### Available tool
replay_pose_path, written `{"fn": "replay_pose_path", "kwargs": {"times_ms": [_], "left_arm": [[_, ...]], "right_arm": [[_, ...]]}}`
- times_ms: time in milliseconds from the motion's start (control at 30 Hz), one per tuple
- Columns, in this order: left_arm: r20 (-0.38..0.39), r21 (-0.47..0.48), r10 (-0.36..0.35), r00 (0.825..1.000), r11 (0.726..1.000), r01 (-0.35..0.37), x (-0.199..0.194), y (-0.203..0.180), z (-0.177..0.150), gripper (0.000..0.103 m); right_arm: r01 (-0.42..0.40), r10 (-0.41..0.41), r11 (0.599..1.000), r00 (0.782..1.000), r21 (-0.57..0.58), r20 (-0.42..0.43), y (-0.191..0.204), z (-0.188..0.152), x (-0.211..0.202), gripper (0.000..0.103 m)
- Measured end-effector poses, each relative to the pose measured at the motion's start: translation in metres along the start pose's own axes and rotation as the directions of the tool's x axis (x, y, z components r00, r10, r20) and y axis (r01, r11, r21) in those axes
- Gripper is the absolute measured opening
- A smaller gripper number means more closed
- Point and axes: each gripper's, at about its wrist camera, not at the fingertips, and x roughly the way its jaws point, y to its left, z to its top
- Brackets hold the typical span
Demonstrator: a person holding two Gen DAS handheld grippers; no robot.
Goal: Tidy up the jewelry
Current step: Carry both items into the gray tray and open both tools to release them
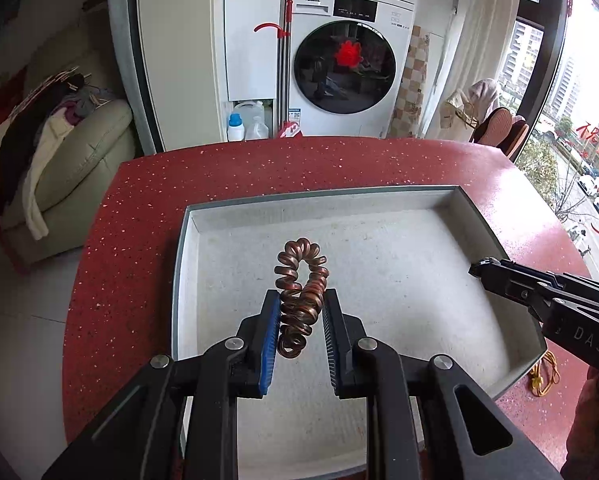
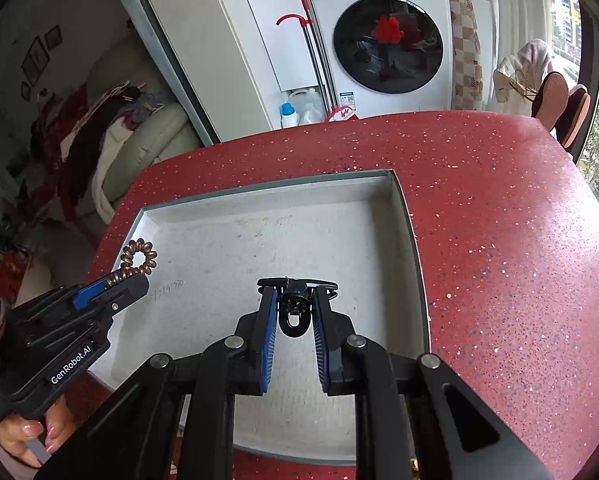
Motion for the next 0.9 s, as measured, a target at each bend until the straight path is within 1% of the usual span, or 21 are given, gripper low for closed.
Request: {"fn": "replay_pose_path", "kwargs": {"times_ms": [200,433,533,567,600,633,667,700,767,833,900], "left_arm": [[-0.034,0.028,0.035,0.999,0.999,-0.034,0.026,-0.006,-0.01,0.04],[-0.043,0.07,0.103,0.994,0.993,-0.099,0.037,-0.01,-0.019,0.04],[-0.028,0.084,0.129,0.991,0.988,-0.126,0.036,-0.01,-0.02,0.046],[-0.023,0.092,0.138,0.99,0.986,-0.136,0.035,-0.01,-0.02,0.049],[-0.022,0.098,0.151,0.988,0.984,-0.148,0.035,-0.011,-0.021,0.055],[-0.02,0.101,0.163,0.986,0.982,-0.16,0.034,-0.011,-0.02,0.062],[-0.019,0.098,0.166,0.986,0.982,-0.163,0.034,-0.011,-0.021,0.076],[-0.013,0.092,0.165,0.986,0.982,-0.163,0.032,-0.01,-0.021,0.078],[-0.009,0.086,0.163,0.987,0.983,-0.161,0.029,-0.008,-0.021,0.078],[-0.011,0.081,0.151,0.988,0.985,-0.15,0.026,-0.008,-0.021,0.078],[-0.011,0.068,0.142,0.99,0.988,-0.141,0.023,-0.006,-0.02,0.078]], "right_arm": [[0.04,-0.04,0.999,0.999,-0.022,-0.02,-0.001,-0.007,0.017,0.019],[0.082,-0.084,0.996,0.996,-0.045,-0.045,0.001,-0.018,0.029,0.019],[0.108,-0.111,0.991,0.993,-0.077,-0.027,0.007,-0.021,0.029,0.02],[0.11,-0.113,0.99,0.993,-0.088,-0.03,0.009,-0.021,0.029,0.024],[0.105,-0.109,0.99,0.993,-0.089,-0.034,0.01,-0.02,0.029,0.033],[0.094,-0.097,0.992,0.994,-0.081,-0.04,0.011,-0.02,0.029,0.039],[0.081,-0.084,0.994,0.995,-0.069,-0.044,0.011,-0.019,0.028,0.05],[0.067,-0.07,0.996,0.997,-0.058,-0.041,0.011,-0.019,0.025,0.052],[0.045,-0.047,0.998,0.998,-0.045,-0.032,0.01,-0.02,0.019,0.052],[0.029,-0.03,0.999,0.999,-0.034,-0.018,0.009,-0.02,0.011,0.057],[0.013,-0.013,1.0,1.0,-0.021,0.001,0.008,-0.02,0.001,0.066]]}}
